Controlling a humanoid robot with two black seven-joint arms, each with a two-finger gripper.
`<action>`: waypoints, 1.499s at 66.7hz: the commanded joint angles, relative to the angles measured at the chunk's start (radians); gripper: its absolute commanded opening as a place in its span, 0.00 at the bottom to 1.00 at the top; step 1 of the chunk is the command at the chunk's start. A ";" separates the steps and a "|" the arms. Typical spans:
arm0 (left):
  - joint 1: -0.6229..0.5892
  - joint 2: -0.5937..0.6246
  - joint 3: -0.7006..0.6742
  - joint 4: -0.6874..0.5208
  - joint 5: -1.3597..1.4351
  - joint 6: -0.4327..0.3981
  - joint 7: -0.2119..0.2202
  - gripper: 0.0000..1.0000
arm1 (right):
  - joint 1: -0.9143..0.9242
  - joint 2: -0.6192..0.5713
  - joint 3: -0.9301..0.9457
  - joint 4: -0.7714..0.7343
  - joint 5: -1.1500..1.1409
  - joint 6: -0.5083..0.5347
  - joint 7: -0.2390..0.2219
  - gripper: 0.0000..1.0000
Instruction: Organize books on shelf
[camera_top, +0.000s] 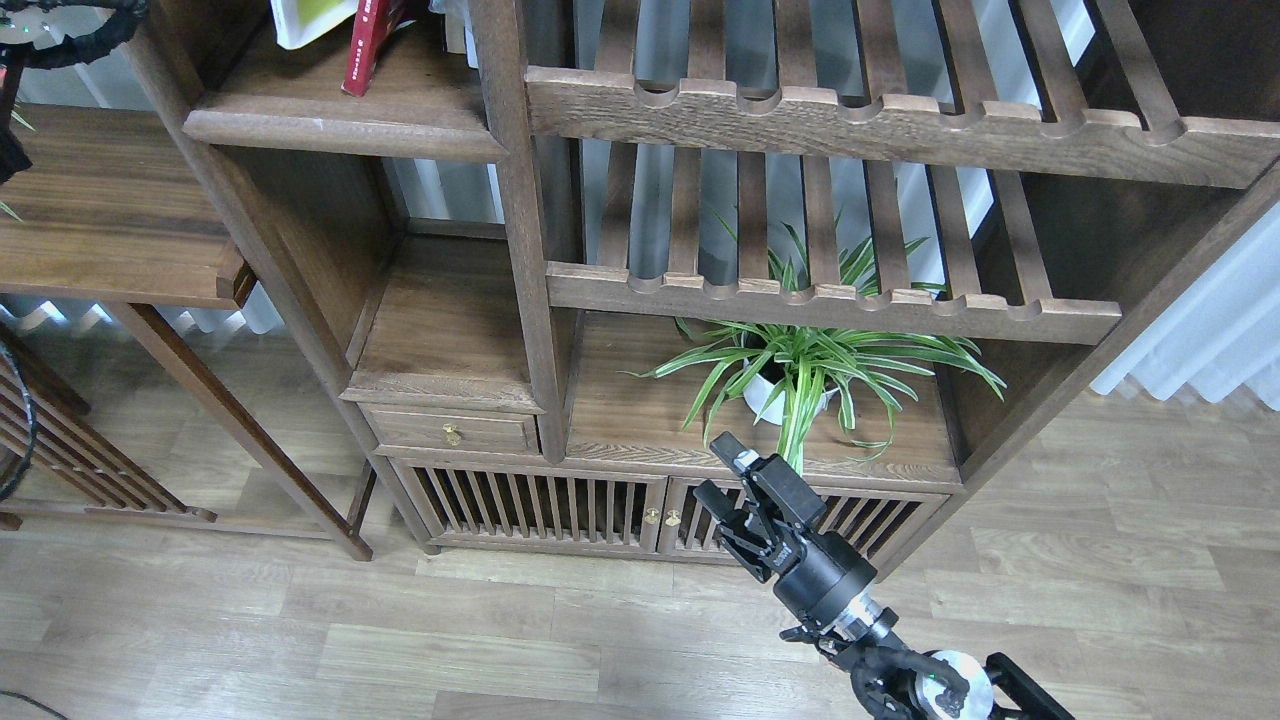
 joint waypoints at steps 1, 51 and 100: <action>-0.012 -0.002 -0.002 0.000 0.000 0.000 -0.014 0.56 | 0.000 0.000 -0.004 -0.001 0.001 0.000 0.000 0.99; 0.077 0.219 -0.154 -0.543 -0.153 0.000 0.067 0.78 | -0.057 -0.094 0.003 0.158 0.029 0.000 0.008 0.99; 0.810 0.465 -0.261 -1.118 -0.281 0.000 -0.141 0.82 | -0.095 -0.164 0.091 0.408 0.024 0.000 0.011 0.99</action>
